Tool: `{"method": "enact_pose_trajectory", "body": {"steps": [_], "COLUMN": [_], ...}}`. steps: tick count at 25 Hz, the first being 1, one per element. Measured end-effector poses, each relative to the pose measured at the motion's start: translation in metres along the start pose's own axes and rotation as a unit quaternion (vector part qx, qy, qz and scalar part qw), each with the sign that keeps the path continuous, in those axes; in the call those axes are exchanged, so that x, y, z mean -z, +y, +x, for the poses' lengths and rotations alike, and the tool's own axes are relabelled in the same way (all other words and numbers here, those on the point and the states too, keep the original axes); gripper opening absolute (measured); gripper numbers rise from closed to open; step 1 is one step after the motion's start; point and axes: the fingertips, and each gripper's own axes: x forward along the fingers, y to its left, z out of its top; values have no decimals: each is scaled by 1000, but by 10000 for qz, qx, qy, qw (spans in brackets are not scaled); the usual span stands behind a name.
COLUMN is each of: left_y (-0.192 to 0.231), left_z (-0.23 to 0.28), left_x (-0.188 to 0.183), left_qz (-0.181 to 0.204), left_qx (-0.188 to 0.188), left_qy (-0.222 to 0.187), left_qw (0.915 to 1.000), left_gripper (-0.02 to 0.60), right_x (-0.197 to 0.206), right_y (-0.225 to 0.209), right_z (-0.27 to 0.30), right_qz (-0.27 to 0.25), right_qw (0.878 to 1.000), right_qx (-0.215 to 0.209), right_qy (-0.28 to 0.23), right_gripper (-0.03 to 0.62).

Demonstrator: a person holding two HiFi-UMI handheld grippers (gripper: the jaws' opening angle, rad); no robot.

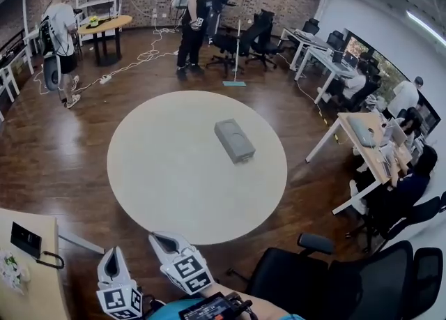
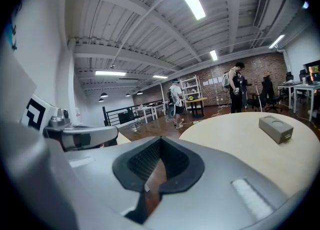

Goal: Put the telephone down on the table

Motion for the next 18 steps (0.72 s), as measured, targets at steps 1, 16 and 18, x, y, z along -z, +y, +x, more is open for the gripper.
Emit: {"method": "enact_pose_trajectory", "body": {"steps": [1, 16, 18], "left_y": [-1, 26, 28], "left_z": [-4, -48, -50], "left_x": [-2, 10, 8], "left_qz": [-7, 117, 114], "left_qx": [39, 455, 471], "left_qy": [-35, -91, -107], "left_qw": [10000, 9989, 9988], "left_gripper": [15, 14, 14], "right_x": [-3, 4, 4], "right_y": [2, 55, 57], "right_z": [-3, -17, -19], "right_qz": [-7, -12, -26], "right_qw": [10000, 9974, 9971], "right_qx": [59, 630, 673], "right_qy": [-54, -355, -365], "right_gripper": [-6, -8, -8]}}
